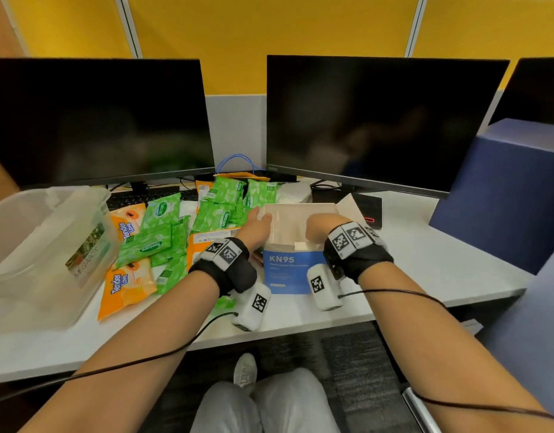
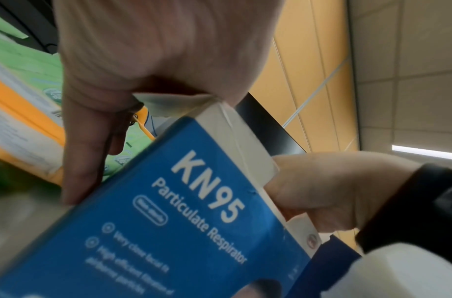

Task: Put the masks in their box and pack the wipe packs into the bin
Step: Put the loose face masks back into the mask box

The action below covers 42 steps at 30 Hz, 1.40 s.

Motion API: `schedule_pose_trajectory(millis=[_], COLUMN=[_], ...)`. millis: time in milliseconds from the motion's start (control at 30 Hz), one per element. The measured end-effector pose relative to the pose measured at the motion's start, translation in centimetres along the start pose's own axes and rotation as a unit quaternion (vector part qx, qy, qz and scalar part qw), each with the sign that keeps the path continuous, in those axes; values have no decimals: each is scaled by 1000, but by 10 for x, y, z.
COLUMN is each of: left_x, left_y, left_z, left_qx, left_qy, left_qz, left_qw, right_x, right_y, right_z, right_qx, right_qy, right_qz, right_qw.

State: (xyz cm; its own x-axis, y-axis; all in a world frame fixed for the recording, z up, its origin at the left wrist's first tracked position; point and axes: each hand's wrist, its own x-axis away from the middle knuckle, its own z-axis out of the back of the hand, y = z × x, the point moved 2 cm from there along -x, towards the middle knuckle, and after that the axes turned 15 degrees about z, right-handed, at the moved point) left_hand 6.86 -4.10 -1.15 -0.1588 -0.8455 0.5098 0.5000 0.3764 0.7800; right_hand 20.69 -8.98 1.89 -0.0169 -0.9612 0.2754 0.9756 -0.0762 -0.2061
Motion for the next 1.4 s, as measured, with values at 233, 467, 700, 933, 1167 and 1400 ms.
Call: schedule_pose_trajectory(millis=[233, 467, 700, 933, 1167, 1400], left_x=[-5, -7, -15, -57, -86, -98], left_y=[-1, -4, 8, -26, -80, -99], left_z=[-5, -19, -5, 67, 114, 120], left_qx=[76, 105, -16, -161, -192, -228], left_qy=[-50, -116, -59, 187, 251, 224], left_qz=[36, 21, -84, -100, -25, -67], left_qw=[995, 987, 995, 964, 948, 945], right_x=[-4, -2, -5, -20, -63, -104], right_y=[-40, -29, -31, -74, -134, -119], right_z=[8, 11, 16, 23, -37, -94], right_qx=[-244, -165, -142, -71, -46, -23], right_qy=[-6, 26, 70, 326, 51, -3], right_qz=[51, 26, 22, 124, 213, 105], right_qw=[968, 986, 987, 935, 975, 994])
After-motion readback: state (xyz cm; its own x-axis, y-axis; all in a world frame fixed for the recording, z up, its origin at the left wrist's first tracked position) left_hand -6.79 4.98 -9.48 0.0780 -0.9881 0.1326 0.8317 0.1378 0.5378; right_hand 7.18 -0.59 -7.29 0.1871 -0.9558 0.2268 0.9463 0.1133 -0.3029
